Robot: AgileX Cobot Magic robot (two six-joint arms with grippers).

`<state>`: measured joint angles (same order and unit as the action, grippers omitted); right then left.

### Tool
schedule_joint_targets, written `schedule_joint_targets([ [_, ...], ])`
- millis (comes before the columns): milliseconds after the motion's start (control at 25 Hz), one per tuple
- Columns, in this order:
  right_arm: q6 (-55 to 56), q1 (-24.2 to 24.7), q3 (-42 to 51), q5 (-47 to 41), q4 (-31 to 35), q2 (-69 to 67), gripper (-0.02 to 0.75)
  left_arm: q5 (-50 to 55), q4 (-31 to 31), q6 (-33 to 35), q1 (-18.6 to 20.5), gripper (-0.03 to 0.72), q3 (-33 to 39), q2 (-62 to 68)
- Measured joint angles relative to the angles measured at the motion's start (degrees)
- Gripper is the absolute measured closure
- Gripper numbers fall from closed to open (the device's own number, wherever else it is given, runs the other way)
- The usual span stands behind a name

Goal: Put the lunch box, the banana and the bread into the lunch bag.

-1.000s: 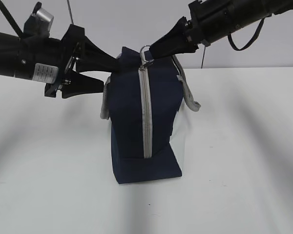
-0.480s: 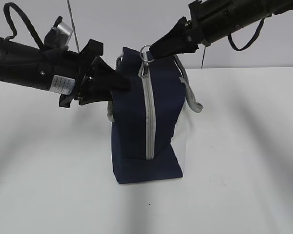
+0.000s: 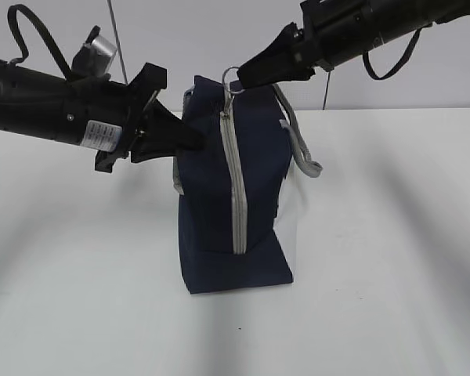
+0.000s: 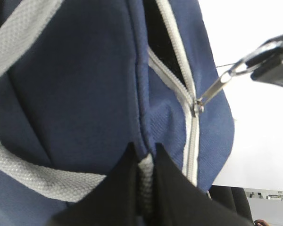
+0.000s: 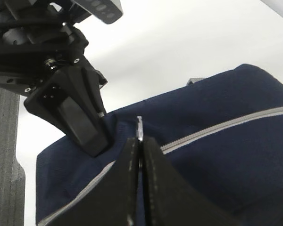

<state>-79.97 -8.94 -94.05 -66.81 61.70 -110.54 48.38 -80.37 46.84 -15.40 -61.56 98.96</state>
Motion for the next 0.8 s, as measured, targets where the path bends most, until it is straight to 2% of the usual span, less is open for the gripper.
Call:
schedule_joint_targets([
  [280,0.0,0.0,0.0,8.0,0.2,0.0,0.754,0.0,-0.5,0.0,0.0,0.664,-0.2,0.0],
  [480,0.0,0.0,-0.9,15.4,2.3,-1.8,0.754,1.5,1.6,0.1,0.0,0.664,-0.2,0.0],
  [800,0.3,0.4,-15.6,15.4,3.1,-14.1,0.754,5.2,4.2,0.2,0.0,0.665,-0.2,0.0],
])
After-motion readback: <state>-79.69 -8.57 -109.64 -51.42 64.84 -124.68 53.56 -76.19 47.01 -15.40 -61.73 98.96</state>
